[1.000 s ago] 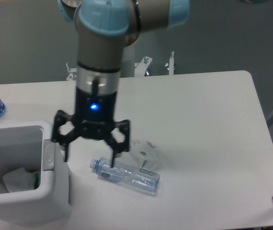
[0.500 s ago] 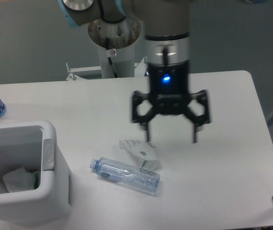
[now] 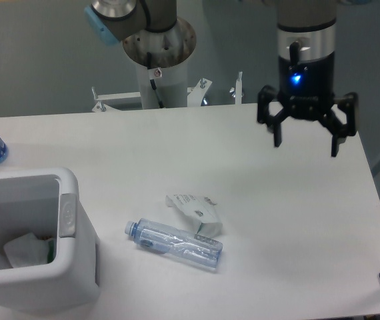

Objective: Open the trash can

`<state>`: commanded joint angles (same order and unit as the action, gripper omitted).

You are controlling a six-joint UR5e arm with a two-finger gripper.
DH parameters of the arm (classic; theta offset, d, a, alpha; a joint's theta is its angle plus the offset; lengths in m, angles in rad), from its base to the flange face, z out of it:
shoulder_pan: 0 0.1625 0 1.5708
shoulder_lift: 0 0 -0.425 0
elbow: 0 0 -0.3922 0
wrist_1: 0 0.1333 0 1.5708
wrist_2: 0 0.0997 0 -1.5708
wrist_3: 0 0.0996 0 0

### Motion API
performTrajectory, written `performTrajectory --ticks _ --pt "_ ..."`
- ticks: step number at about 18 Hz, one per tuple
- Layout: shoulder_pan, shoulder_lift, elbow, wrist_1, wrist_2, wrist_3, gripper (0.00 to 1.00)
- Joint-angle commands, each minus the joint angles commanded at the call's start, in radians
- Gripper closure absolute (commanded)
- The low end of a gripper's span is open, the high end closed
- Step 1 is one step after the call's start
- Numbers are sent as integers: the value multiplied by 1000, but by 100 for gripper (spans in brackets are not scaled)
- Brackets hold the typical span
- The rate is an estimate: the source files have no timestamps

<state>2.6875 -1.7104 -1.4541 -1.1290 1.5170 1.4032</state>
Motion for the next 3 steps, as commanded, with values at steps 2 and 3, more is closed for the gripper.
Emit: performTrajectory --ticks 2,3 --pt "2 0 0 0 5 16 0" --pt "0 0 -2 0 5 16 0"
